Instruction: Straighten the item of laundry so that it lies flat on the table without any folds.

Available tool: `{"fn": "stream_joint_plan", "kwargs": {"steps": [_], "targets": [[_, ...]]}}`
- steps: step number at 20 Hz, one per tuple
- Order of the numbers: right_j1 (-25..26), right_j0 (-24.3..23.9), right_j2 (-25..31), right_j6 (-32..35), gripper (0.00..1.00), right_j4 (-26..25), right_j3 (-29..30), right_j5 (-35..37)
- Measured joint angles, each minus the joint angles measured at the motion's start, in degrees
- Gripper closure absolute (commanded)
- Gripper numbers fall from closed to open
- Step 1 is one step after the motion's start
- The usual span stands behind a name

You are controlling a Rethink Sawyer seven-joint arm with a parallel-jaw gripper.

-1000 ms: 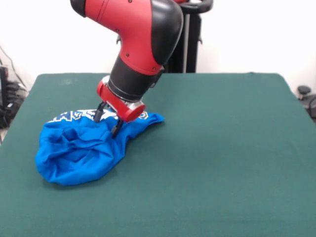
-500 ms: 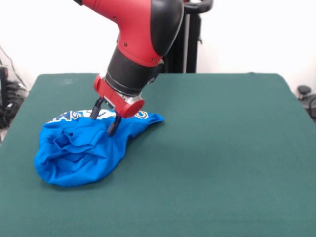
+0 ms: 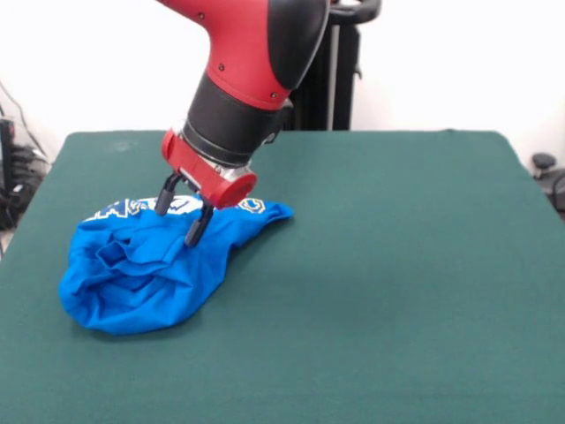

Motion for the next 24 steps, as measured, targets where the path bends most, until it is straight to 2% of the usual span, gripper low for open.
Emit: {"fn": "stream_joint_plan", "kwargs": {"steps": [24], "targets": [[-0.03,0.02,0.0,0.0,0.0,0.08,-3.5,0.0]]}}
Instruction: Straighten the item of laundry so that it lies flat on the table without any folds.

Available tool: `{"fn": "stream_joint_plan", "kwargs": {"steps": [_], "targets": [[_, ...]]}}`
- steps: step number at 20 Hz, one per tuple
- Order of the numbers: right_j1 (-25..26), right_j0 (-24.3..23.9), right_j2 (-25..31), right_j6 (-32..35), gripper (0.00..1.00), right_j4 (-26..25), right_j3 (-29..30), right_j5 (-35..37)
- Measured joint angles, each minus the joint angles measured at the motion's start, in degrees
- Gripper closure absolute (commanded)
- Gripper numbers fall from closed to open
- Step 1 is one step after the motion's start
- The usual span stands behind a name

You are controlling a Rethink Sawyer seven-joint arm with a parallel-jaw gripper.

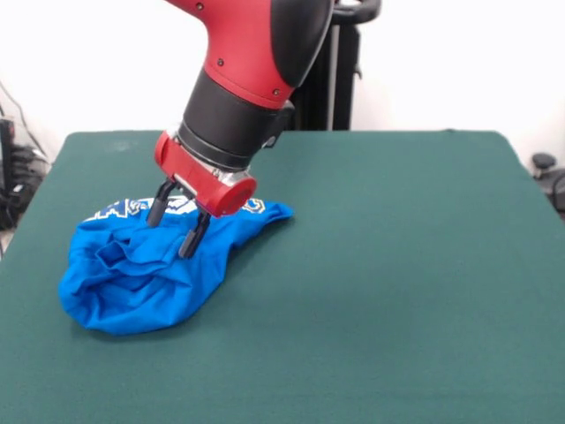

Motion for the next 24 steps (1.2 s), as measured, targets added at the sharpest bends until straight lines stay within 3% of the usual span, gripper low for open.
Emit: {"fn": "stream_joint_plan", "kwargs": {"steps": [24], "targets": [[6.18,0.53,-2.18,0.0,0.0,0.02,-0.57,-0.99]]}}
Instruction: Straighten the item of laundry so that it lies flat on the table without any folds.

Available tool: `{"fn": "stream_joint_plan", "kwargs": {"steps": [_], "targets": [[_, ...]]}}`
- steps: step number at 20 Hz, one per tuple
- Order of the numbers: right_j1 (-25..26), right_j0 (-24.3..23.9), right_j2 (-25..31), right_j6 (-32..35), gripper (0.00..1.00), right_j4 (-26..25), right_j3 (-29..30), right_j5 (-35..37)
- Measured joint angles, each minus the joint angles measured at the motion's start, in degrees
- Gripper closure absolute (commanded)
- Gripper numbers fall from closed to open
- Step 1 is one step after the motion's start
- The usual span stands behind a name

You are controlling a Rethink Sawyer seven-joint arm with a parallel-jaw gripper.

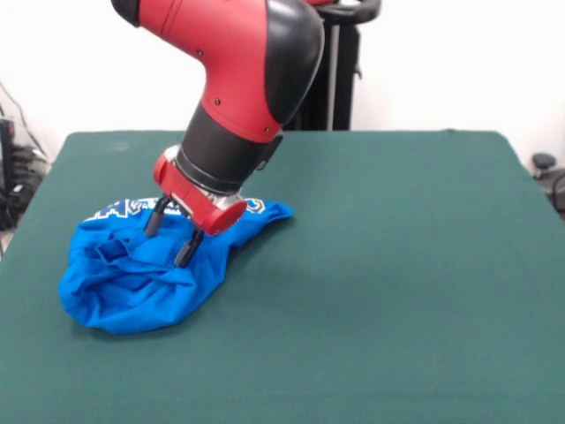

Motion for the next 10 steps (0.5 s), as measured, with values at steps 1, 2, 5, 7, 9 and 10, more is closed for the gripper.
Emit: {"fn": "stream_joint_plan", "kwargs": {"steps": [1,2,5,7,9,10], "targets": [[0.29,0.01,-0.02,0.0,0.0,0.0,0.01,-0.25],[0.65,0.0,-0.02,0.0,0.0,-0.01,0.02,-0.53],[1.37,0.01,-0.02,0.0,0.0,0.0,0.05,-1.14],[1.61,0.0,-0.02,0.0,1.0,0.0,0.11,-1.52],[1.61,0.0,-0.02,0.0,1.0,0.0,0.12,-1.6],[1.61,0.0,-0.02,0.0,1.0,0.0,0.12,-1.6]]}}
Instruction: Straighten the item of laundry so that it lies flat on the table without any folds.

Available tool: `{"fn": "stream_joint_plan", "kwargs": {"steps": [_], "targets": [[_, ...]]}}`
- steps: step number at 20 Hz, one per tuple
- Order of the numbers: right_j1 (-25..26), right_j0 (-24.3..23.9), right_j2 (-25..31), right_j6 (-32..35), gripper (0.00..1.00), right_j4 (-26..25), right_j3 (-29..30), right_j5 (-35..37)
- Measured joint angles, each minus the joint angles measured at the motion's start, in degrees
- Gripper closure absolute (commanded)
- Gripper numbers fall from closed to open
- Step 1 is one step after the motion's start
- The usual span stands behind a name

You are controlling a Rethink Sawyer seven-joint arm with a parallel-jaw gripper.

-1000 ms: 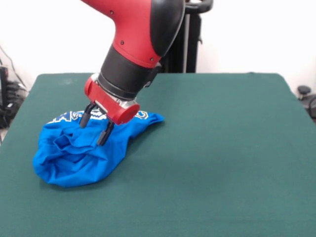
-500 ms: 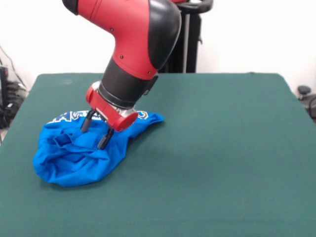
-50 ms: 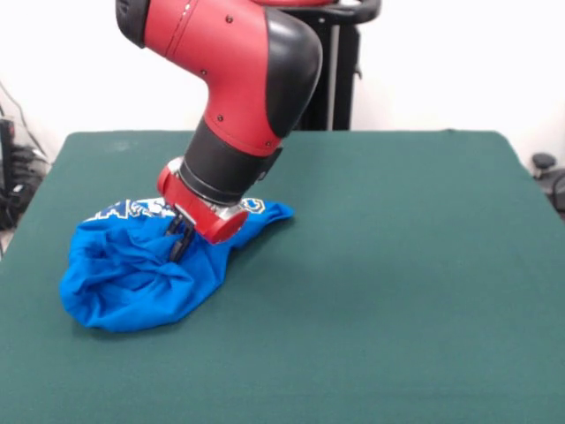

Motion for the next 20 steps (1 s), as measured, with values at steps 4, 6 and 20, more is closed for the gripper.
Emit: {"fn": "stream_joint_plan", "kwargs": {"steps": [4,6,20], "targets": [[-0.03,0.0,0.01,0.0,1.0,0.0,0.04,0.0],[-0.25,0.0,0.01,0.0,1.0,0.0,0.14,0.0],[-7.29,1.15,-0.19,0.0,1.0,0.62,2.04,2.92]]}}
